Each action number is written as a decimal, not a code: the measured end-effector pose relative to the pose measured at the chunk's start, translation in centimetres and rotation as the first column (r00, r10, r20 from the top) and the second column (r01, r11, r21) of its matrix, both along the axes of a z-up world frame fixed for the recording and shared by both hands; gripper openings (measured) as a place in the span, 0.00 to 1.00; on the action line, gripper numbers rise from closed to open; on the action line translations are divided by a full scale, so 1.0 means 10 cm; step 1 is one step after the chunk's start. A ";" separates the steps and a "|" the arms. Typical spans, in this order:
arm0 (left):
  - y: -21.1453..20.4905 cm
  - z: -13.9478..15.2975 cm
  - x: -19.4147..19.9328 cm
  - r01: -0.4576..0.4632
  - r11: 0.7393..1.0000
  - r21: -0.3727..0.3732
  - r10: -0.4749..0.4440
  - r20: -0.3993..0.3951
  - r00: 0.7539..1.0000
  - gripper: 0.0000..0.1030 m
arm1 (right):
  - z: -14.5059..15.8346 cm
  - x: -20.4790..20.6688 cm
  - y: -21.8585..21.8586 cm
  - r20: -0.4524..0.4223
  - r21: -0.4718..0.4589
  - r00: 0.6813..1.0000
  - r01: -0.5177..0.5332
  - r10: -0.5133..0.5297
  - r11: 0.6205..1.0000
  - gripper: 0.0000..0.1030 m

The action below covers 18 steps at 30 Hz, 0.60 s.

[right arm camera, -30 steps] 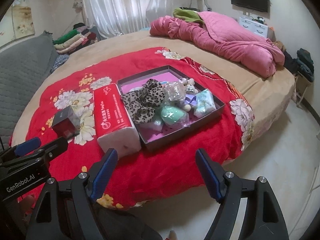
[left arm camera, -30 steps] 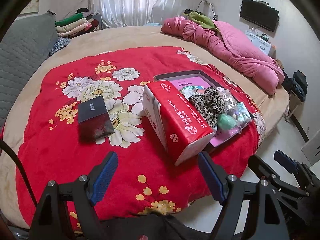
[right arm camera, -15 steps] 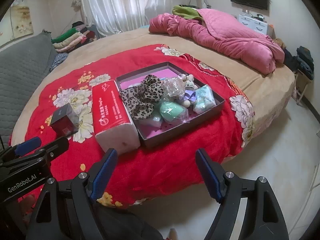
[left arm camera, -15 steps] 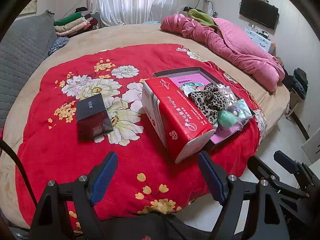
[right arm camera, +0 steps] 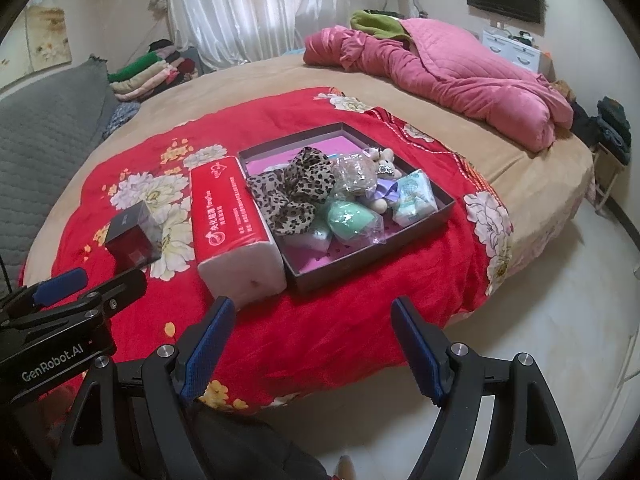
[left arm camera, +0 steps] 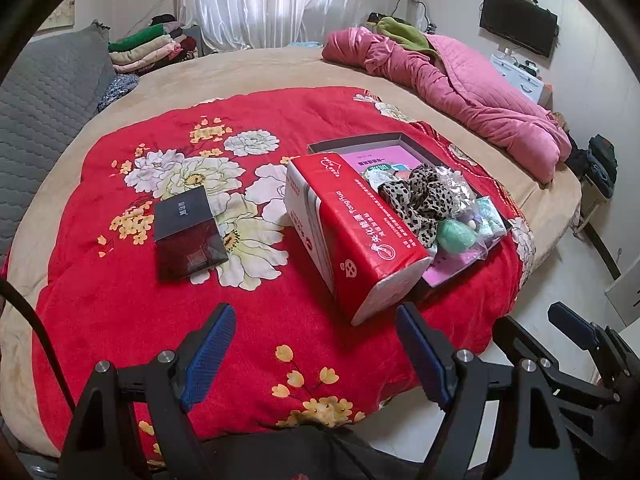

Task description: Organize soft objects

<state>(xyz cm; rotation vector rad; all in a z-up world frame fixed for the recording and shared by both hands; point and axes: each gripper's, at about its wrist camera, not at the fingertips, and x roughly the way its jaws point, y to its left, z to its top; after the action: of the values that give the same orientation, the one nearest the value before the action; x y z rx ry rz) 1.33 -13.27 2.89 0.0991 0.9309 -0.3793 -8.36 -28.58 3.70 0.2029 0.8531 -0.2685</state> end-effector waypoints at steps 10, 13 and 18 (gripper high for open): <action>0.00 -0.02 0.01 -0.001 1.000 0.010 0.001 -0.002 1.000 0.79 | 0.01 0.00 0.01 0.000 -0.004 1.000 -0.002 0.002 1.000 0.79; 0.00 -0.01 0.01 -0.002 1.000 0.009 0.002 -0.001 1.000 0.79 | 0.02 0.00 0.01 0.001 -0.005 1.000 -0.002 0.002 1.000 0.79; 0.00 -0.01 0.01 0.003 1.000 -0.002 -0.003 0.001 1.000 0.79 | 0.02 0.00 0.02 0.000 -0.007 1.000 -0.008 0.008 1.000 0.79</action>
<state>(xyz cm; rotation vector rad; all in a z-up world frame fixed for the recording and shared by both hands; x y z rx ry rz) 1.39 -13.23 2.79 0.0988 0.9292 -0.3827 -8.37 -28.39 3.85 0.1926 0.8526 -0.2642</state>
